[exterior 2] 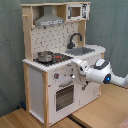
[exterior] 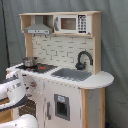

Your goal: Play with the kitchen

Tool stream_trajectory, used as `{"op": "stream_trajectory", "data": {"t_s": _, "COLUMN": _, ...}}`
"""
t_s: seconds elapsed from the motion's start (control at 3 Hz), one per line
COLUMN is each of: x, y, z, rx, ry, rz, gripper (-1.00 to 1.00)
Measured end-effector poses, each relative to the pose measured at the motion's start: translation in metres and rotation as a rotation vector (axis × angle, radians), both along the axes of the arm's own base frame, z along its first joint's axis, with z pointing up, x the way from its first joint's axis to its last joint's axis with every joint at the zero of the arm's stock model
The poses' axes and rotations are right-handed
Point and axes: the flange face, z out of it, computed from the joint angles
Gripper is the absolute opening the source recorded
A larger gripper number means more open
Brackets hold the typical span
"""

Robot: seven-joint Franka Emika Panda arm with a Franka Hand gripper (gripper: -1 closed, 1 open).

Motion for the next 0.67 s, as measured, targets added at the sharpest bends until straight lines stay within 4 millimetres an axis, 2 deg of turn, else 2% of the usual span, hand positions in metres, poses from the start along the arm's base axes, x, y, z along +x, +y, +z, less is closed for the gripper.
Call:
{"op": "stream_trajectory", "data": {"t_s": 0.33, "x": -0.001, "y": 0.007, "z": -0.005, "rx": -0.031, "ry": -0.037, "rz": -0.046, "gripper": 1.0}}
{"op": "stream_trajectory", "data": {"t_s": 0.67, "x": -0.018, "y": 0.017, "z": -0.005, "rx": -0.061, "ry": -0.078, "rz": -0.069, "gripper": 1.0}}
